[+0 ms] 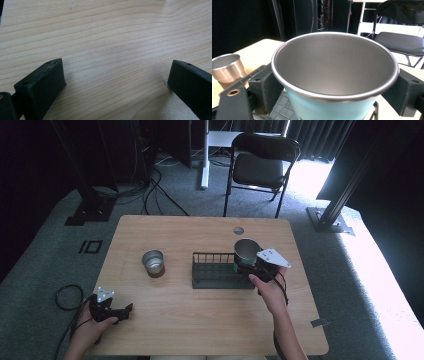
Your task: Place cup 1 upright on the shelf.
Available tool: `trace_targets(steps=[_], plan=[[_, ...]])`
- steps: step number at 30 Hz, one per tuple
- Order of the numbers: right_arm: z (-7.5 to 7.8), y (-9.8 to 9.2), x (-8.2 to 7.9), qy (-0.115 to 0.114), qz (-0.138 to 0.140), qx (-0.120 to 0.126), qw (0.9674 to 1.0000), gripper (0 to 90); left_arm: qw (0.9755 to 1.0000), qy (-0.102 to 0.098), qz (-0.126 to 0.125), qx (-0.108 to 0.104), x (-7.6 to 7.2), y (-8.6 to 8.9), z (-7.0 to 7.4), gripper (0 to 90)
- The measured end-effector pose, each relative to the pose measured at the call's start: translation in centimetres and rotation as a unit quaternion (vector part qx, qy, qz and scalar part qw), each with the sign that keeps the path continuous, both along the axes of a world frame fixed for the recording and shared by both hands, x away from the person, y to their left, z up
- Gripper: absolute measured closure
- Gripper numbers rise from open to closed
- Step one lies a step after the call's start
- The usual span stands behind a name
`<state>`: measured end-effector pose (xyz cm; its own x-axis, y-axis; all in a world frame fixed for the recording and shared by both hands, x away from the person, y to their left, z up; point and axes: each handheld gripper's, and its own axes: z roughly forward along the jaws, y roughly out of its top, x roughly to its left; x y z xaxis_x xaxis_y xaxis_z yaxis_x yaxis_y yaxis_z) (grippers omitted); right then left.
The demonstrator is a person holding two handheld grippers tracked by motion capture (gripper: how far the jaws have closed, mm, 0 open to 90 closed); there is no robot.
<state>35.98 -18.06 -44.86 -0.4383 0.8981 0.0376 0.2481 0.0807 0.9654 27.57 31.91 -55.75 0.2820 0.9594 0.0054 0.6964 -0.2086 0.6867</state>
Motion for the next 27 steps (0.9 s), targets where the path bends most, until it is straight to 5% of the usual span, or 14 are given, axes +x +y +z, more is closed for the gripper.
trace_targets(steps=[27], plan=[[-2.8, 0.4, 1.3, 0.024, -0.008, -0.023, 0.9994, 12.5, 1.0000, 0.000, 0.001, -0.001, 0.0, 0.0, 0.0, 1.7]])
